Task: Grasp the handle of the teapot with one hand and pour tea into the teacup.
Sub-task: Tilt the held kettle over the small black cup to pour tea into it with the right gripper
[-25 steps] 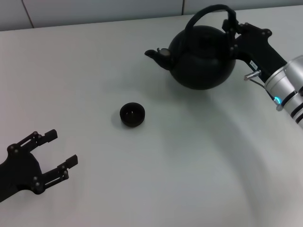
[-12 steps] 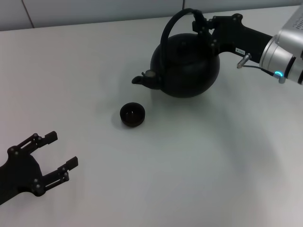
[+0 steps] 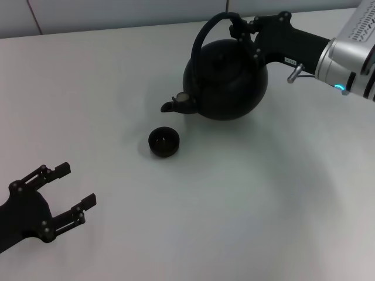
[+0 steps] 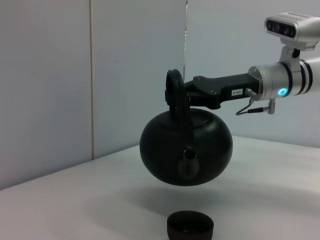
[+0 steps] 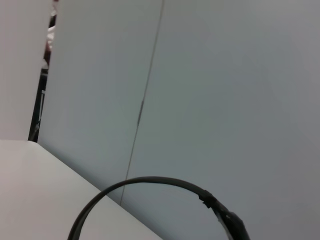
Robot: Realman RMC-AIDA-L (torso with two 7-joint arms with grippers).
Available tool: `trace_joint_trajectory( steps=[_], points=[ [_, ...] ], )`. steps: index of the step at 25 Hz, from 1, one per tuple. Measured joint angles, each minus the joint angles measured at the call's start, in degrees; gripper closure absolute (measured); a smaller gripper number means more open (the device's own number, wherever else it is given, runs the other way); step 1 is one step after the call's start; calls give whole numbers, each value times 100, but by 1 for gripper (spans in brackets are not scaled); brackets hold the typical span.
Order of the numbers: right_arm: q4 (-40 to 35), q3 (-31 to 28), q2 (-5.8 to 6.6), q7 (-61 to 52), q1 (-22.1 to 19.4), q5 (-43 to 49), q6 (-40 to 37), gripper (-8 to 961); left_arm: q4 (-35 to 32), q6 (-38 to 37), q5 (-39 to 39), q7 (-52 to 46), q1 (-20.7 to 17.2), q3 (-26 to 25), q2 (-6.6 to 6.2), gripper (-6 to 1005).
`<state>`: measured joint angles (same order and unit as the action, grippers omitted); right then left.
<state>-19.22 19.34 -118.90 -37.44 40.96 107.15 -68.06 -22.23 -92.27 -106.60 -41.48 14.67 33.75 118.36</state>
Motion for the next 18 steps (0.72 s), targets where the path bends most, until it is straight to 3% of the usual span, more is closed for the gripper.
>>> trace_joint_trajectory(
  steps=[18],
  points=[
    [-251, 535, 7, 987, 180, -8, 8, 815, 5, 0, -1, 0, 19, 0, 1, 201]
  ],
)
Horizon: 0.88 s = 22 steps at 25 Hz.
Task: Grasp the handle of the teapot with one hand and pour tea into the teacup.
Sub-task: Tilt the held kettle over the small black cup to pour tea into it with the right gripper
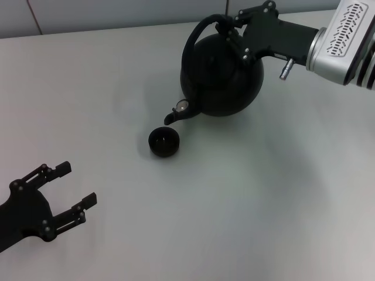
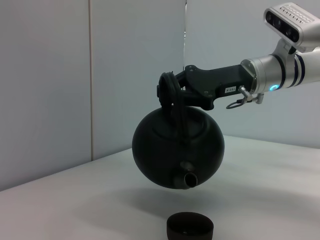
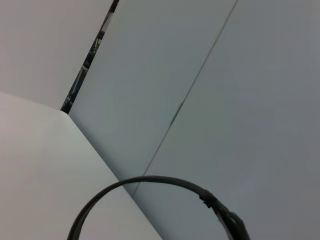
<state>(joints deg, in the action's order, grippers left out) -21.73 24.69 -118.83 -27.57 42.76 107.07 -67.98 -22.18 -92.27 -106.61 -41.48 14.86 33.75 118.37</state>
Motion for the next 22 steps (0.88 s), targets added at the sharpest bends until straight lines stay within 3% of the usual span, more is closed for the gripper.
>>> trace_joint_trajectory(
  steps=[11, 22],
  points=[
    [-24, 0, -15, 488, 90, -2, -5, 804, 47, -4, 62, 0, 26, 0, 0, 201],
    [-113, 421, -16, 612, 132, -9, 1, 793, 63, -10, 137, 0, 25, 0, 0, 201]
  ],
)
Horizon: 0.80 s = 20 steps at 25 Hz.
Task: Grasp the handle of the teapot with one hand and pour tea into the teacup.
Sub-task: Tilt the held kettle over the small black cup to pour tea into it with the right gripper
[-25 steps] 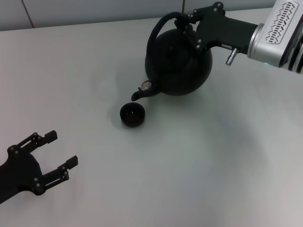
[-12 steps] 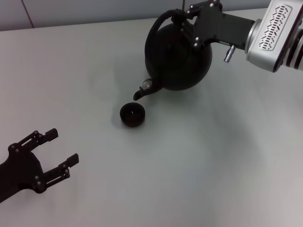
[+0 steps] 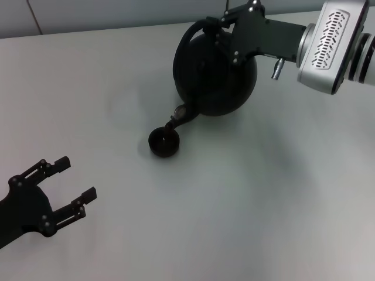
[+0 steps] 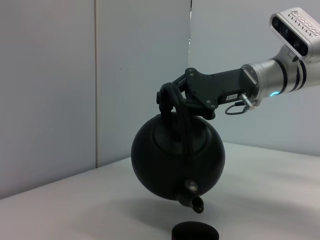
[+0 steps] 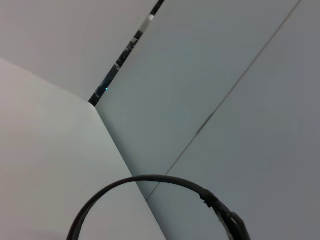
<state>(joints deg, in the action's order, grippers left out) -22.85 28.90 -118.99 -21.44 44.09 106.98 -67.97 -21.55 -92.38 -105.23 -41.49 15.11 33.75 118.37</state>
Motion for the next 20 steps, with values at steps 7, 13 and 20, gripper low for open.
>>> trace_joint_trajectory(
  steps=[7, 13, 20],
  points=[
    [0, 99, -8, 148, 27, 0, 4, 786, 2, 0, 16, 0, 0, 0, 5, 201],
    [0, 103, -25, 312, 49, 0, 4, 780, 2, 1, 59, 0, 7, 0, 8, 201],
    [4, 106, -26, 333, 95, 0, 4, 773, 2, -11, 82, 0, 9, 0, 9, 201]
  ],
)
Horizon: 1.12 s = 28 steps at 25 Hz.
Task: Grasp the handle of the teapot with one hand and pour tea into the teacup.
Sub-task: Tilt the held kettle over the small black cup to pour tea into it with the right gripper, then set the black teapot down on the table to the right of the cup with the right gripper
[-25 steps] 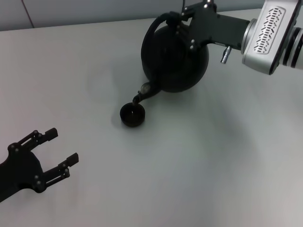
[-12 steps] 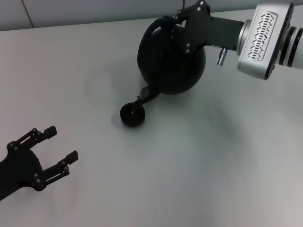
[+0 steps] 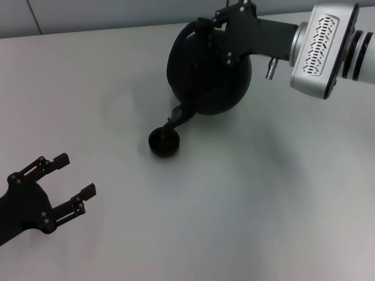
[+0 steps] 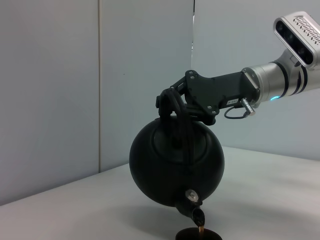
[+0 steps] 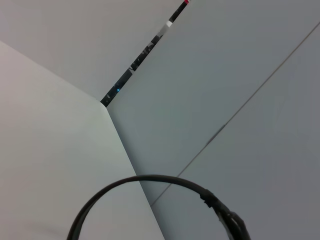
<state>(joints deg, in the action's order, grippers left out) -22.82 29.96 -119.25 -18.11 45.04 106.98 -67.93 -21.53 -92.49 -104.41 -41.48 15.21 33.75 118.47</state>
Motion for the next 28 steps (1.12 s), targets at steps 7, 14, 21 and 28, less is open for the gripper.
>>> trace_joint_trajectory(
  steps=[7, 14, 21, 28],
  points=[
    [-5, 1, 0, -618, -13, 34, 32, 766, 15, -6, 8, -2, 0, 0, -1, 201],
    [-50, -59, 0, -1806, -201, -27, 186, 759, 17, -13, 54, -16, -14, 0, -9, 201],
    [-8, -24, 1, -2166, -521, -728, 59, 752, 18, -6, 61, -42, -21, 1, -16, 201],
    [37, -99, 5, -2462, -972, -1300, -96, 745, 57, -3, 62, -22, -5, -1, -23, 201]
  ],
)
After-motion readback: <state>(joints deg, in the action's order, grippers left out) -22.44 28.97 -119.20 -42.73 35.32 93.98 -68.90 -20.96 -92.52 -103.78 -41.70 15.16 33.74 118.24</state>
